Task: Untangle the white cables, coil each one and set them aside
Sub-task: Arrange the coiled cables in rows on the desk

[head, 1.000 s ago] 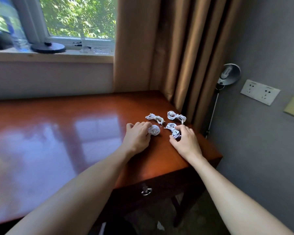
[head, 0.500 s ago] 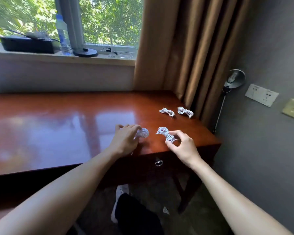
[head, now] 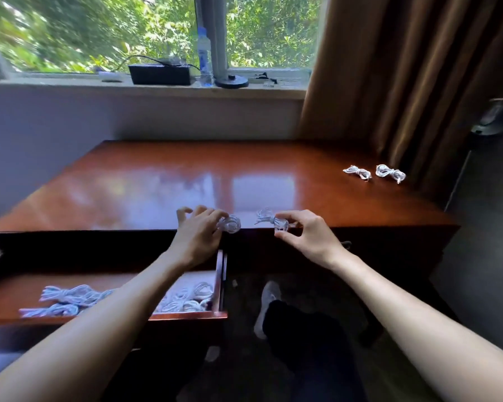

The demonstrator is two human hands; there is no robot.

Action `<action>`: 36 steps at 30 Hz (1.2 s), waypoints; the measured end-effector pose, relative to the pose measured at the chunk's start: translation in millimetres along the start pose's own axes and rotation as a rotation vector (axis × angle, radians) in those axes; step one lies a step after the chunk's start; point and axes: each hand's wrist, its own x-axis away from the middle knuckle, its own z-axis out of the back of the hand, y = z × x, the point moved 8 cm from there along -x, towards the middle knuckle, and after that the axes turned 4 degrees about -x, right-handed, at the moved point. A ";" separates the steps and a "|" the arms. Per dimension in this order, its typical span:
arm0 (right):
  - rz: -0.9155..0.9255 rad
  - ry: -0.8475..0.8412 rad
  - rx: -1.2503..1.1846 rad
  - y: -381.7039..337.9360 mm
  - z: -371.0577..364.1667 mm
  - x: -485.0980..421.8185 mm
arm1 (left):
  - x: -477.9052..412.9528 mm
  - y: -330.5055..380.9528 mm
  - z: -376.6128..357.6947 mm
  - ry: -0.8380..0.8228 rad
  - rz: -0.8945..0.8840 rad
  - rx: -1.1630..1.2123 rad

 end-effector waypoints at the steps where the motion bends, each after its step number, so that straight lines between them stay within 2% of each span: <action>1: 0.026 -0.016 -0.009 -9.5 -12.0 -2.8 | 10.4 -13.4 6.4 0.010 0.014 -0.013; 7: 0.127 -0.126 -0.049 -52.3 -78.0 -17.4 | 62.4 -82.5 29.6 -0.026 0.138 -0.039; 14: 0.147 -0.297 -0.072 -79.6 -139.3 -26.7 | 109.1 -131.3 14.3 -0.173 0.271 -0.006; 18: 0.148 -0.401 -0.067 -80.9 -165.9 -26.0 | 121.7 -139.7 7.3 -0.238 0.349 0.025; 24: 0.131 -0.547 0.058 -73.2 -190.7 -25.8 | 122.3 -138.9 -6.5 -0.296 0.371 0.104; 28: 0.113 -0.561 0.159 -71.2 -193.0 -23.4 | 119.4 -127.9 -22.4 -0.389 0.340 0.096; 36: 0.116 -0.577 0.167 -65.9 -197.9 -18.1 | 128.5 -132.7 -37.4 -0.478 0.363 0.091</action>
